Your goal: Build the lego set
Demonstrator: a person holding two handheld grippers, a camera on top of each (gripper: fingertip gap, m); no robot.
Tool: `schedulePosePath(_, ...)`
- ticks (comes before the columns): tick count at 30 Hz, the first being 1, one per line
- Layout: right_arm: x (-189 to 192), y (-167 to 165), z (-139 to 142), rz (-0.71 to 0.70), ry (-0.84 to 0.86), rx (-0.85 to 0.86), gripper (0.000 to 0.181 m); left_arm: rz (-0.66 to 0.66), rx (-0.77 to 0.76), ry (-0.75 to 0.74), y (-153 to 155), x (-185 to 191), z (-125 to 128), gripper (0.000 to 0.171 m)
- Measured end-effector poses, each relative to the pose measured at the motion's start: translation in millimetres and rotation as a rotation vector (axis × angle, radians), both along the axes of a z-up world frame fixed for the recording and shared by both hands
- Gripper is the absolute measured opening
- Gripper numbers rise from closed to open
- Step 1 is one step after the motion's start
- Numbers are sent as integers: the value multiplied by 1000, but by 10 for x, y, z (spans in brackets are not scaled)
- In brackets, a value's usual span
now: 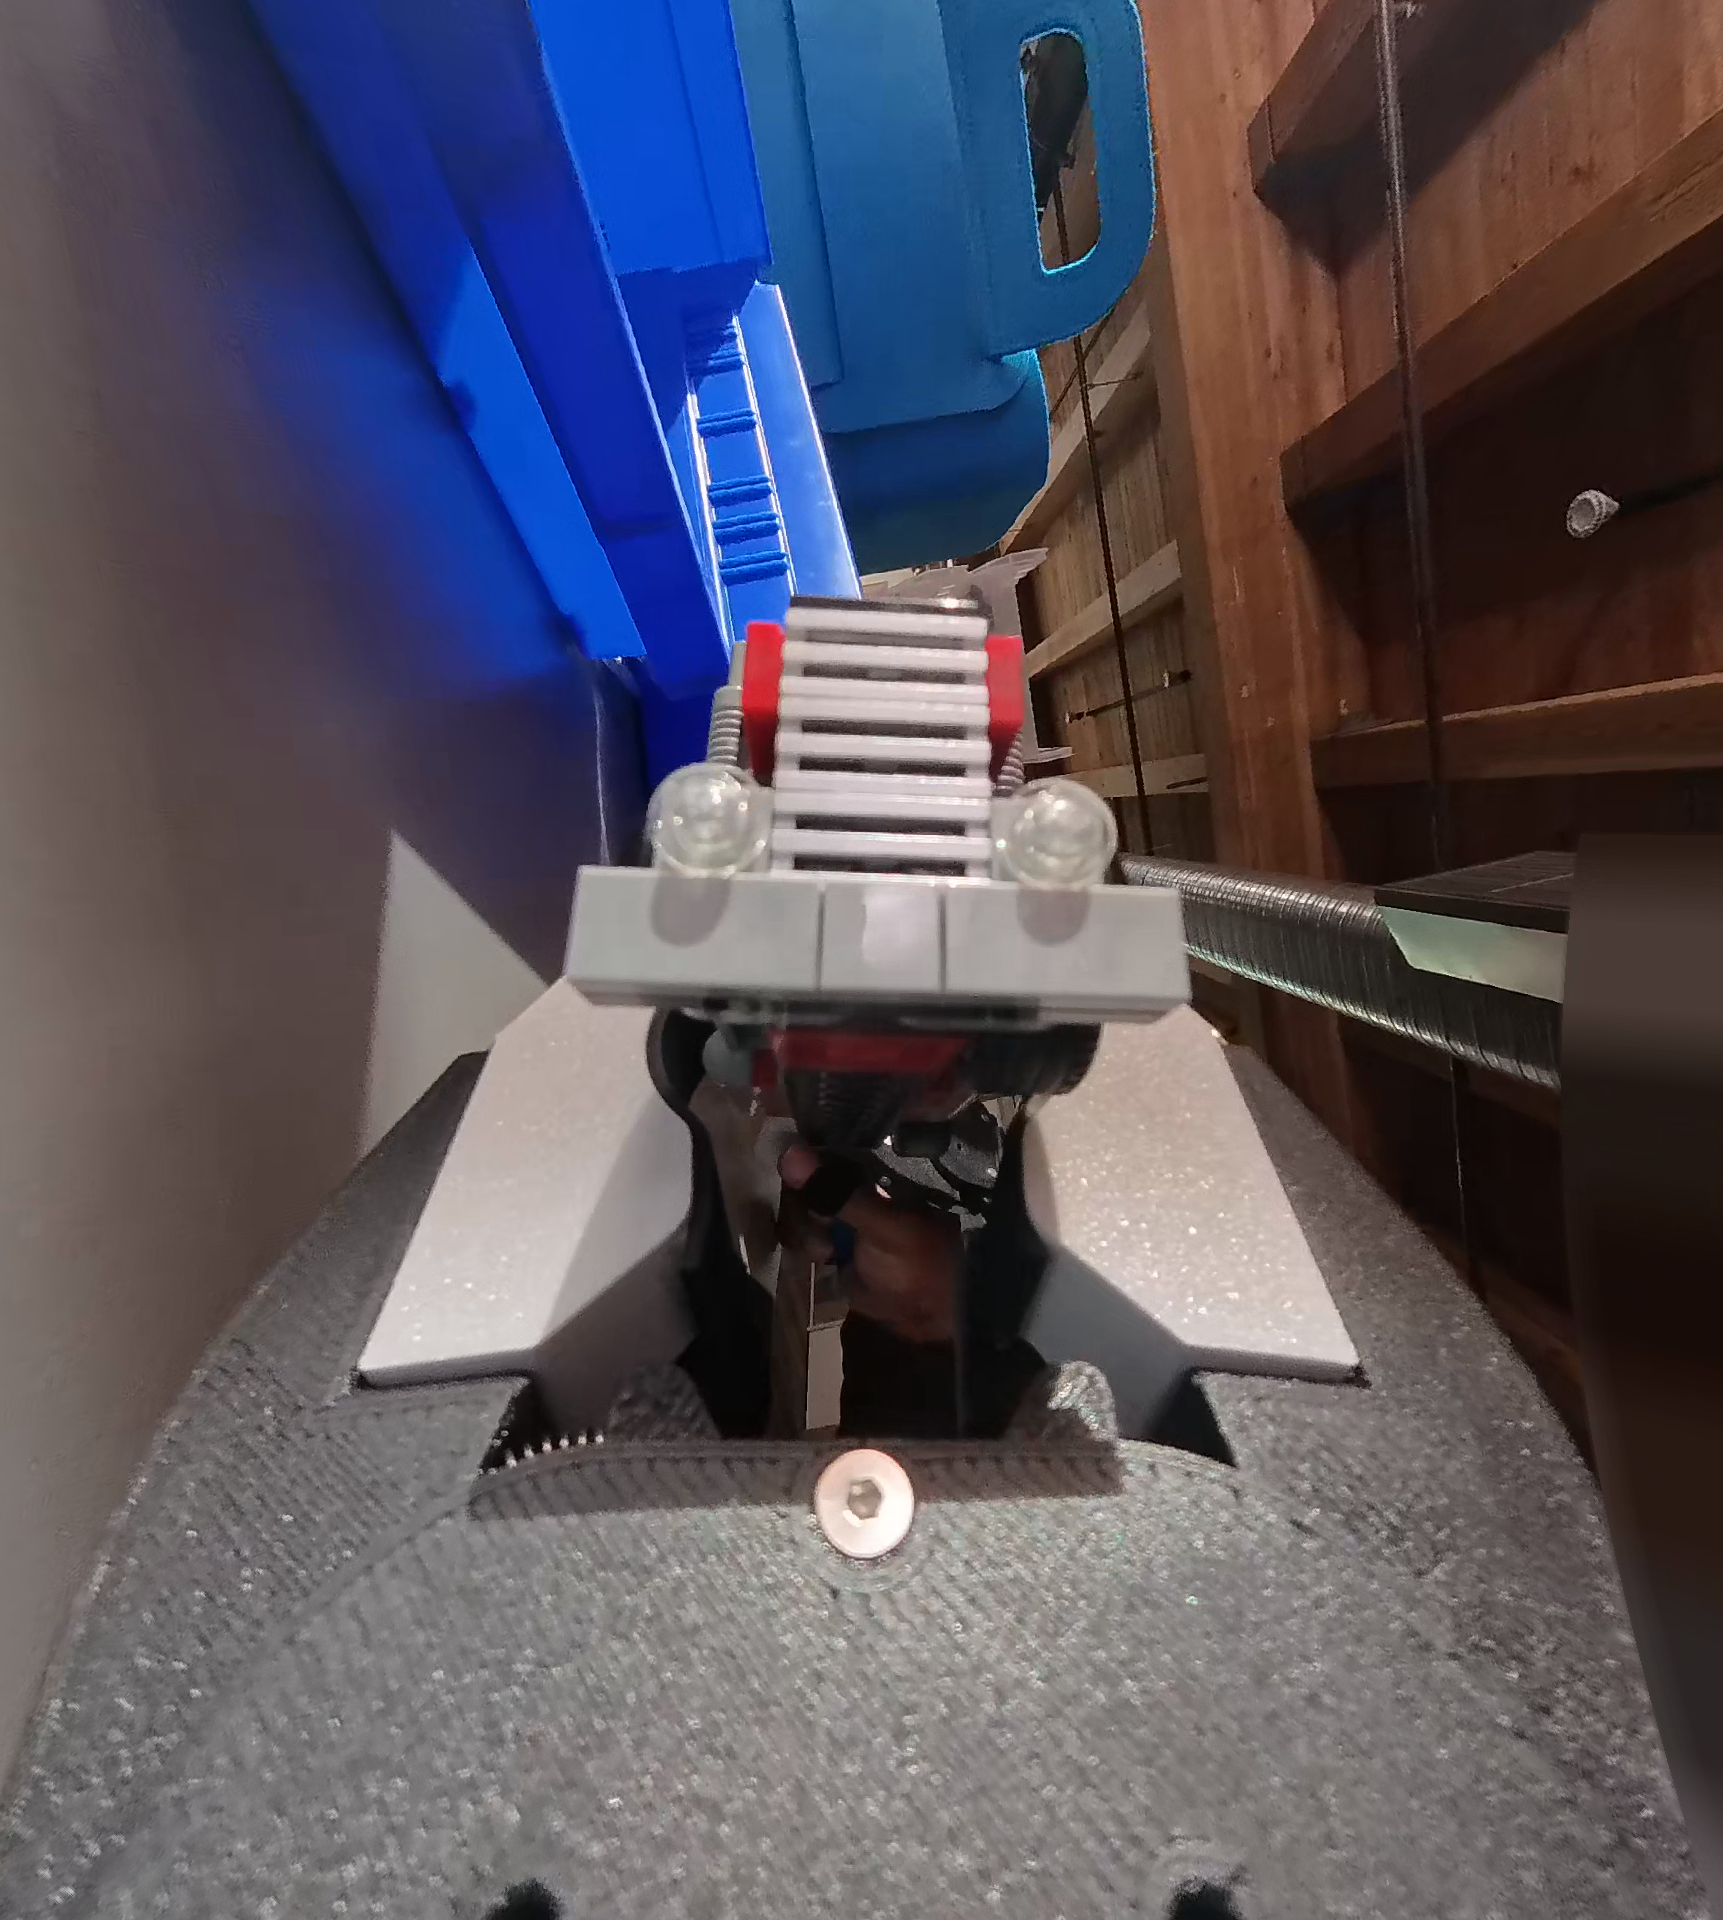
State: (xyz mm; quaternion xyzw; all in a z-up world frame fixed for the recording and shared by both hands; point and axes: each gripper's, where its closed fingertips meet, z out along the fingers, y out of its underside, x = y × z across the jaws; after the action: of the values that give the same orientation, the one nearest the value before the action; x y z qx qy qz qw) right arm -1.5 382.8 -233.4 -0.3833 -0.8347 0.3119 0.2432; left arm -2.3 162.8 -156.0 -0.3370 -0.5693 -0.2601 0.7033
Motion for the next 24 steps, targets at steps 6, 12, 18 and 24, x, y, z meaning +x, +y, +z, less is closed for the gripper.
schedulePosePath(6, -126, -323, 15, 66, 6, -2, 24, 17, 10, 0, -82, 6, 0, 55)
schedulePosePath(12, -218, -799, 64, 165, 23, -27, 24, 36, 13, 2, -188, -6, 11, 55)
schedulePosePath(18, -246, -1260, 158, 299, 46, -26, 24, 81, 3, -23, -359, -70, -47, 55)
schedulePosePath(24, -203, -1593, 248, 450, 3, -15, 24, 114, 7, -6, -524, -133, -22, 55)
